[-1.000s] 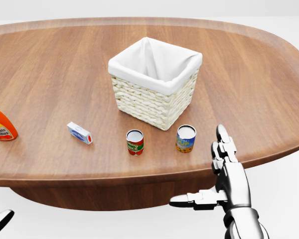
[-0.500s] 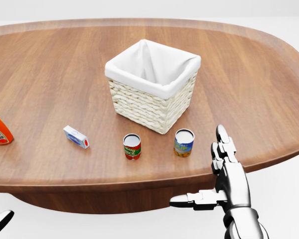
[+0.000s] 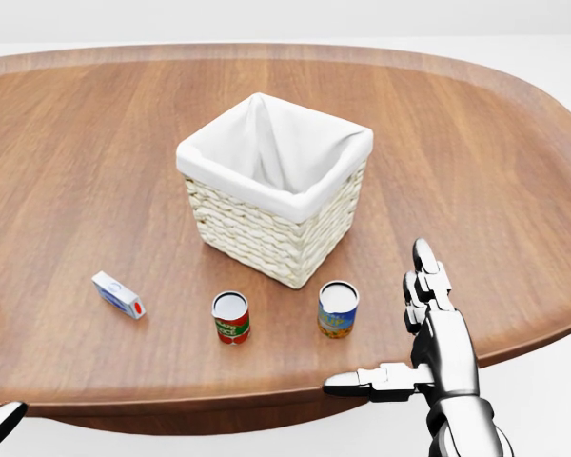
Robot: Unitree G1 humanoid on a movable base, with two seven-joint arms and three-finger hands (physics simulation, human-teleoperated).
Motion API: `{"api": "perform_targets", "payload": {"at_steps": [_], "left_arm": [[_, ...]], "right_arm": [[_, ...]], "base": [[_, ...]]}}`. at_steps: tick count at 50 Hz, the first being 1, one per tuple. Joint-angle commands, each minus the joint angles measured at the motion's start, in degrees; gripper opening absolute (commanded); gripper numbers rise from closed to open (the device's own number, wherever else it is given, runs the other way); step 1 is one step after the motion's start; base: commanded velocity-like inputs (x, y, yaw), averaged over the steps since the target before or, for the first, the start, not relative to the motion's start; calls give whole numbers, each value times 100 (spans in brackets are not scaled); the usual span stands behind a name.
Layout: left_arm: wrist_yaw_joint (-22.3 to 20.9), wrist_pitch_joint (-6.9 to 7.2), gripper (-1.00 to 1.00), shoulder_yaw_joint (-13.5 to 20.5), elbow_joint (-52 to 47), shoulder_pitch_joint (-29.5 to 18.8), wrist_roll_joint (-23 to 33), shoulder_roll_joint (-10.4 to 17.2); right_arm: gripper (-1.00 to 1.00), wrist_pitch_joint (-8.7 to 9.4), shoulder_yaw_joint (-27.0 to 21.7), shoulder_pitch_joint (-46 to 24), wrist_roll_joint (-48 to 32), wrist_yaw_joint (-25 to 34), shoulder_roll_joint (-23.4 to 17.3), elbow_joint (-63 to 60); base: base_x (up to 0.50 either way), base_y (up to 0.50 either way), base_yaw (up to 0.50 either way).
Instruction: Pick up the alphabet soup and the cream cheese box, and put them in the basket.
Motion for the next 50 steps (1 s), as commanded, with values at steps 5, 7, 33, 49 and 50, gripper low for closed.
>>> {"api": "perform_targets", "payload": {"at_steps": [5, 7, 33, 49, 50], "left_arm": [[-1, 0, 100, 7, 11, -6, 4, 5], [-2, 0, 100, 4, -31, 1, 6, 1], [37, 0, 100, -9, 62, -23, 46, 24], [28, 0, 100, -4, 38, 2, 33, 8], [27, 0, 100, 0, 47, -1, 30, 11]], "right_arm": [[100, 6, 10, 3, -16, -8, 3, -8], [100, 31, 15, 11, -20, -9, 4, -38], [100, 17, 2, -24, -10, -5, 0, 42], [100, 9, -2, -7, 18, 6, 1, 30], [100, 11, -1, -7, 18, 5, 2, 27]], "base": [[21, -4, 0], [19, -1, 0], [15, 0, 0], [12, -3, 0], [11, -4, 0]]}}
